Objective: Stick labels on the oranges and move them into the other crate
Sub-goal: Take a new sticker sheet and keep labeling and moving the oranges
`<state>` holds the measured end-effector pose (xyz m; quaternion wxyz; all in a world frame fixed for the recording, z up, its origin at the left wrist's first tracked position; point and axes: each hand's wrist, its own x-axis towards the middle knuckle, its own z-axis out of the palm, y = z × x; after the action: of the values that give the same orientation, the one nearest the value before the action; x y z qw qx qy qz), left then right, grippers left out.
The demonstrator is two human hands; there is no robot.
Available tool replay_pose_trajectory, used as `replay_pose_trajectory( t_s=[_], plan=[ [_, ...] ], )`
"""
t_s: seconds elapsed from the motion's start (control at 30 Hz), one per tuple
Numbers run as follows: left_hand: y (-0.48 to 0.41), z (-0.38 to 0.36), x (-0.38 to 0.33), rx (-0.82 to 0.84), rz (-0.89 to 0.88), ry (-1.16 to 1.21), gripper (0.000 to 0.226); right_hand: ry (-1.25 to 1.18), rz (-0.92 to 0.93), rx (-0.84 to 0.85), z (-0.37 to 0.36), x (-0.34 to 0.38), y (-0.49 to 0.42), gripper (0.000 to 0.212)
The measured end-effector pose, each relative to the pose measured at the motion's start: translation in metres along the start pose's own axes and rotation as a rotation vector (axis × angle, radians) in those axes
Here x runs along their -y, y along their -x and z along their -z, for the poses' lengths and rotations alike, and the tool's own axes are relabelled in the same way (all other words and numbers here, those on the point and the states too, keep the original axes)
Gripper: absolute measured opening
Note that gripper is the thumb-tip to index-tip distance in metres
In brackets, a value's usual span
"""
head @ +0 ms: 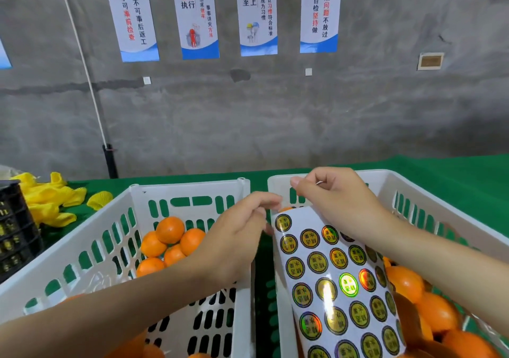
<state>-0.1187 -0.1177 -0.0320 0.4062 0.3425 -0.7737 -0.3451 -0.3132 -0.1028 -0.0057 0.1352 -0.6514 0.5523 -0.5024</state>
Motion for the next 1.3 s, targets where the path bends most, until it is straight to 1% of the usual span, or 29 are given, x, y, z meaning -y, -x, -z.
replay_pose_trajectory(
  t_s=[0.03,0.07,0.13,0.17,0.23,0.27,0.3,0.33,0.37,0.47,0.57,0.63,0.7,0.77,0.83,0.9,0.93,1.03,1.13,1.3],
  plan=[
    [-0.002,0.0,-0.005,-0.026,0.096,0.129,0.032,0.002,0.007,-0.017,0.0,-0.001,-0.001,0.038],
    [-0.003,0.001,-0.011,-0.029,0.154,0.21,0.027,-0.001,0.015,-0.03,0.001,0.0,-0.001,0.037],
    [-0.003,0.002,-0.018,0.026,0.175,0.232,0.018,-0.016,0.043,-0.037,0.001,0.001,-0.001,0.038],
    [-0.003,0.003,-0.019,0.075,0.18,0.225,0.024,-0.021,0.054,-0.034,0.001,0.001,0.0,0.04],
    [-0.002,0.005,-0.019,0.148,0.194,0.208,0.045,-0.038,0.065,-0.033,0.001,0.002,0.001,0.041],
    [0.0,0.006,-0.02,0.193,0.201,0.211,0.045,-0.045,0.071,-0.036,0.002,0.003,0.001,0.041],
    [0.001,0.008,-0.021,0.245,0.19,0.222,0.034,-0.039,0.081,-0.039,0.002,0.004,0.001,0.041],
    [0.003,0.008,-0.023,0.295,0.184,0.238,0.018,-0.022,0.088,-0.043,0.003,0.004,0.0,0.041],
    [0.004,0.009,-0.023,0.321,0.171,0.247,0.009,0.001,0.087,-0.05,0.003,0.004,0.0,0.043],
    [0.004,0.008,-0.025,0.271,0.158,0.253,0.019,0.055,0.045,-0.089,0.003,0.003,0.001,0.049],
    [0.002,0.008,-0.024,0.23,0.152,0.134,0.036,0.165,0.029,-0.134,0.006,0.003,0.003,0.053],
    [0.001,0.007,-0.023,0.215,0.146,0.112,0.037,0.283,0.058,-0.171,0.009,0.003,0.004,0.05],
    [0.002,0.005,-0.022,0.165,0.152,0.129,0.031,0.418,0.144,-0.213,0.008,0.005,0.006,0.036],
    [0.002,0.002,-0.021,0.1,0.159,0.153,0.025,0.492,0.32,-0.286,0.006,0.01,0.01,0.021],
    [0.004,0.0,-0.02,0.051,0.153,0.17,0.028,0.511,0.484,-0.312,0.003,0.015,0.015,0.019],
    [0.004,-0.001,-0.017,0.012,0.145,0.163,0.034,0.52,0.607,-0.273,0.0,0.016,0.019,0.018],
    [0.005,-0.001,-0.016,0.0,0.131,0.148,0.034,0.529,0.637,-0.246,-0.002,0.015,0.02,0.017],
    [0.007,-0.002,-0.013,-0.011,0.044,0.042,0.024,0.529,0.612,-0.183,-0.005,0.012,0.021,0.016],
    [0.008,0.0,-0.011,-0.035,0.007,-0.035,0.024,0.49,0.589,-0.146,-0.004,0.01,0.02,0.018],
    [0.008,0.002,-0.011,-0.024,-0.002,-0.081,0.025,0.544,0.706,-0.102,-0.002,0.006,0.018,0.022]
  ],
)
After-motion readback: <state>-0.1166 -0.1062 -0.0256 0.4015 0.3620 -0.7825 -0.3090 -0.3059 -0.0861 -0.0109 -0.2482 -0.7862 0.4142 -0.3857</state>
